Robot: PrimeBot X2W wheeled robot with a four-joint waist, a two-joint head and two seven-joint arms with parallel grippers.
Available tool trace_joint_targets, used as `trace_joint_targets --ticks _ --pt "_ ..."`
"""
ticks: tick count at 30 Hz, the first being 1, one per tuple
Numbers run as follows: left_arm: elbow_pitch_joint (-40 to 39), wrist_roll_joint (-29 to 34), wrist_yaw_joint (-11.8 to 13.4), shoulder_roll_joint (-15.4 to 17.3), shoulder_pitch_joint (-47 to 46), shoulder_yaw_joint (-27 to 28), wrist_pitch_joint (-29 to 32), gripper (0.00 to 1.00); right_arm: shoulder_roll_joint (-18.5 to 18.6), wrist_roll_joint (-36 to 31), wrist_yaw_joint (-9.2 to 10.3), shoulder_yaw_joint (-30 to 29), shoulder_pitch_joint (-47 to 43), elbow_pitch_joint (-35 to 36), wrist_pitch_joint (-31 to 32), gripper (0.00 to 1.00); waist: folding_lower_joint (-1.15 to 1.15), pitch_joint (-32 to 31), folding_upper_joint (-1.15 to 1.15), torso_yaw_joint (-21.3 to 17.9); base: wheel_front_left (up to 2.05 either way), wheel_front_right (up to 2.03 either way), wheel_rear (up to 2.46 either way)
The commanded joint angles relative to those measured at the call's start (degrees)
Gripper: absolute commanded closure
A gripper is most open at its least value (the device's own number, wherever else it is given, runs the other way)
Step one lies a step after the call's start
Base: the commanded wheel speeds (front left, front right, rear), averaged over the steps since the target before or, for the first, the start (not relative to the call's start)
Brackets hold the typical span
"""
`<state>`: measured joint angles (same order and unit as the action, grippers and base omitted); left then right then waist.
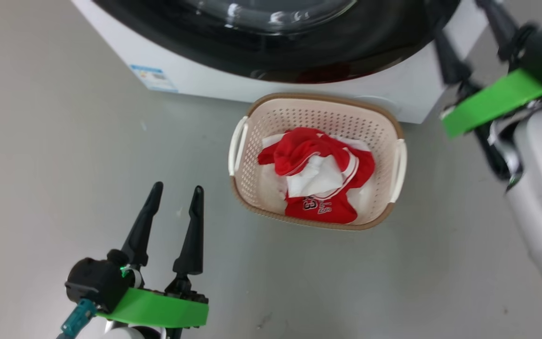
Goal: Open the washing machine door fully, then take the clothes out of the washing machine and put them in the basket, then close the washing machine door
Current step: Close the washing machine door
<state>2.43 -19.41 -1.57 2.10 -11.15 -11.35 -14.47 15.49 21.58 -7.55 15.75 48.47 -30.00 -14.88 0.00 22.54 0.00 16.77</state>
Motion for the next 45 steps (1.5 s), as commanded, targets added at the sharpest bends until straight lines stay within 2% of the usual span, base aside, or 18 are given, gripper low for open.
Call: trace_joint_targets --ticks 1,6,13,22,32,45 --pt "-1.19 0.50 -0.37 0.78 -0.50 2.32 -0.52 0.00 -1.10 0.13 0.06 0.87 -2.22 1.81 -0.12 0.00 0.00 -2.22 0.00 -2.48 0.00 0.00 0.00" --pt "-0.65 2.68 -0.36 0.78 0.29 4.28 -0.52 0.00 -2.60 -0.32 0.06 -0.53 -9.29 2.34 -0.12 0.00 0.00 -5.11 0.00 -7.45 0.00 0.00 0.00" --pt "-1.03 4.18 -0.27 0.78 0.87 6.66 -0.52 0.00 -3.79 -3.48 0.06 -4.23 -14.30 4.95 -0.12 0.00 0.00 -7.51 0.00 -12.19 0.00 0.00 0.00" --pt "-0.48 3.57 -1.72 0.84 2.80 9.47 -0.52 0.00 -6.22 -8.28 0.06 -10.72 -21.80 10.02 -0.12 0.00 0.00 -11.65 0.00 -17.70 0.00 0.00 0.00" --pt "0.30 5.34 -2.13 2.00 5.74 12.12 -0.52 0.00 -7.93 -11.49 0.06 -15.47 -29.85 14.48 -0.12 0.00 0.00 -17.03 0.00 -20.16 0.00 0.00 0.00" --pt "0.20 4.75 -3.34 2.91 10.97 14.44 -0.52 0.00 -8.88 -12.65 0.06 -19.25 -40.10 18.88 -0.12 0.00 0.00 -22.74 0.00 -19.98 0.00 0.00 0.00"
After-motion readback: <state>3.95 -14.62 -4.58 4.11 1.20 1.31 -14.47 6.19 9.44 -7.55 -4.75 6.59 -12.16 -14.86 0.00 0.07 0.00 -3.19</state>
